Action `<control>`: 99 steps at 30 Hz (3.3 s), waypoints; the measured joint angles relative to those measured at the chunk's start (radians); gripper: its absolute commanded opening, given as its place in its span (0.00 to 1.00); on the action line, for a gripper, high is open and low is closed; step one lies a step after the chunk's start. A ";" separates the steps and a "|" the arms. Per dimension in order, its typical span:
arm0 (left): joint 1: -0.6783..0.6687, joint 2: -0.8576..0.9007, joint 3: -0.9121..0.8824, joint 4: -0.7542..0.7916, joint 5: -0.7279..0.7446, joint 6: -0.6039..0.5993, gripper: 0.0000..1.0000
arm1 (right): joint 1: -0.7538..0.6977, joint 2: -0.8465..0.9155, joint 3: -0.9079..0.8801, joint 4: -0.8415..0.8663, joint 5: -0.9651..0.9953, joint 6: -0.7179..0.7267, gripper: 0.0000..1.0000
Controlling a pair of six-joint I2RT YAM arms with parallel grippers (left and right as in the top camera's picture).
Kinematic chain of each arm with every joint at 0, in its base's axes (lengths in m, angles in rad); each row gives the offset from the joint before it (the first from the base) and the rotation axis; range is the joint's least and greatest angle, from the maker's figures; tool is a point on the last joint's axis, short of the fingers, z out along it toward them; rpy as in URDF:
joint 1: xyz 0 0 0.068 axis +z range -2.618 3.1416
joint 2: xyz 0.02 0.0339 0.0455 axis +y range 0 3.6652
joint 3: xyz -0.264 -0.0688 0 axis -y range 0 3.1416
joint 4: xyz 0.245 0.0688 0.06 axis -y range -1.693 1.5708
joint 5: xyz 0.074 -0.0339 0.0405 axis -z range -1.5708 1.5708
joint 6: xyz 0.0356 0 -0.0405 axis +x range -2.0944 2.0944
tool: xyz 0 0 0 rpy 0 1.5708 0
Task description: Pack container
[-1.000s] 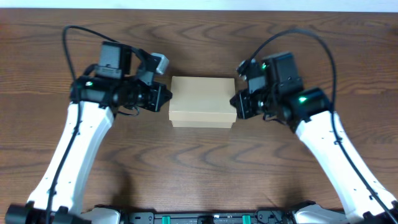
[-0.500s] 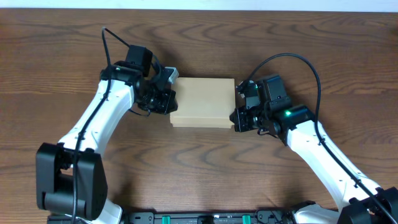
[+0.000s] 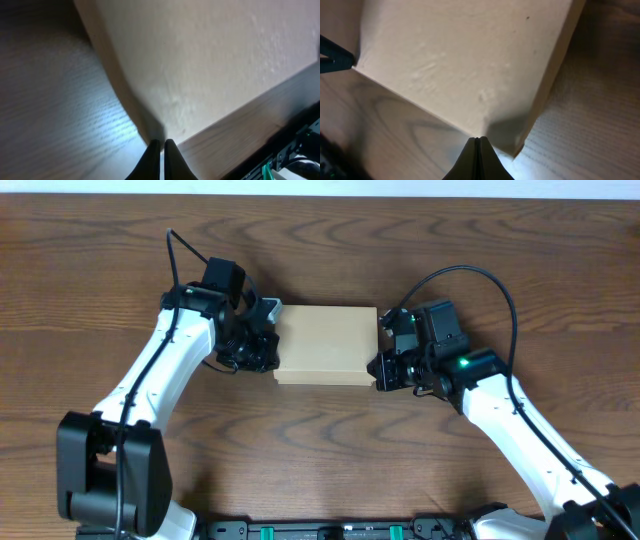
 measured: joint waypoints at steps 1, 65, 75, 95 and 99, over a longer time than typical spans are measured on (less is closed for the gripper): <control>0.001 -0.019 -0.002 -0.006 -0.005 0.000 0.06 | 0.000 -0.017 0.007 -0.018 -0.003 0.001 0.01; 0.119 -1.555 -0.730 0.261 -0.166 -0.192 0.95 | 0.000 -1.209 -0.038 -0.649 0.244 0.112 0.99; 0.145 -1.675 -1.056 0.529 -0.121 -0.230 0.95 | 0.000 -1.209 -0.038 -0.649 0.244 0.112 0.99; 0.145 -1.685 -1.159 0.665 -0.107 -0.275 0.95 | 0.000 -1.209 -0.039 -0.649 0.244 0.112 0.99; 0.145 -1.685 -1.159 0.666 -0.107 -0.275 0.95 | 0.000 -1.209 -0.039 -0.649 0.244 0.112 0.99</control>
